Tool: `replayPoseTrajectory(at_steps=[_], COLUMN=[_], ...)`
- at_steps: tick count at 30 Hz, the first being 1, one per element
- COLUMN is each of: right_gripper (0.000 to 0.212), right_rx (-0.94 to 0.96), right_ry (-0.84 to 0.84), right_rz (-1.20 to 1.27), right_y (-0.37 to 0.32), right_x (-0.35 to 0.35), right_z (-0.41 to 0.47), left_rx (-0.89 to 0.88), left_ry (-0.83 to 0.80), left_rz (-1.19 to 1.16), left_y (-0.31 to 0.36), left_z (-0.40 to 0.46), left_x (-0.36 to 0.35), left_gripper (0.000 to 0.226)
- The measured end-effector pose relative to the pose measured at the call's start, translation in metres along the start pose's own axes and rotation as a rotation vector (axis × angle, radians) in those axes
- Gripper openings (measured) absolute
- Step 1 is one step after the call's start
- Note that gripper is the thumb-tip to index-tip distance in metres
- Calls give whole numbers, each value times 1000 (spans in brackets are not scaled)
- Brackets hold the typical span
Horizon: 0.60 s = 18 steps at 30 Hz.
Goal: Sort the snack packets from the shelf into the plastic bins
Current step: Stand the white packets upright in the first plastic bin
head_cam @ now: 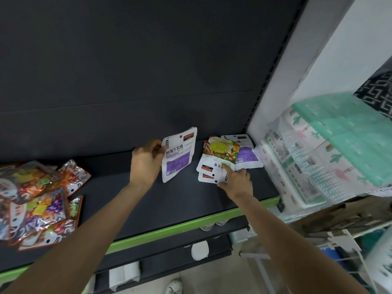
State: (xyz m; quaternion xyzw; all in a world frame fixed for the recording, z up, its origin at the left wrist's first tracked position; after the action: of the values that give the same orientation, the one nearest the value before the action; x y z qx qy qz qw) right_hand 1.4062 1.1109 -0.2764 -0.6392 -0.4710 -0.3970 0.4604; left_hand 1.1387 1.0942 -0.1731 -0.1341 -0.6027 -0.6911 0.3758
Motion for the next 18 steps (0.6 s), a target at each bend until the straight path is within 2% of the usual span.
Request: replayPoseTrajectory(at_steps=[2,6,12,15,18], right_gripper=[76,76,54,54,61], right_rx=[-20,-42,-24,-74,-91], right_ry=[-31,-55,71,23,-43], right_rz=[37,149,453,623,658], right_y=[0,0,4,7,2], right_x=[0,-1,9,8,1], right_z=[3,6,7,9,8], left_rx=[26,19,36,13,-37], left_ry=[-31,-58,-104,-89,-74], left_rz=[0,14,-100,-66,-25], left_y=[-2,5,7,11,15], left_z=[1,0,-1,0,-2], left_x=[-5,-11,-18,-17,-17], left_gripper=[10,11,9,11,12])
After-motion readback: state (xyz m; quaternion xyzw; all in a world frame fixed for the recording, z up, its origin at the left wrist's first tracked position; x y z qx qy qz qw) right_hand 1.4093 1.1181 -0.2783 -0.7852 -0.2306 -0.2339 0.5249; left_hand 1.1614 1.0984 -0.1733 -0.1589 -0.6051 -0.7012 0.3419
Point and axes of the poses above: each hand's wrist, its own z-axis towards the middle knuckle, its own x-axis out of the back of the hand, y = z × x, the point moved 8 cm from there along z, towards the middle knuckle, and after that the axes turned 4 degrees about z, right-handed, at the moved point
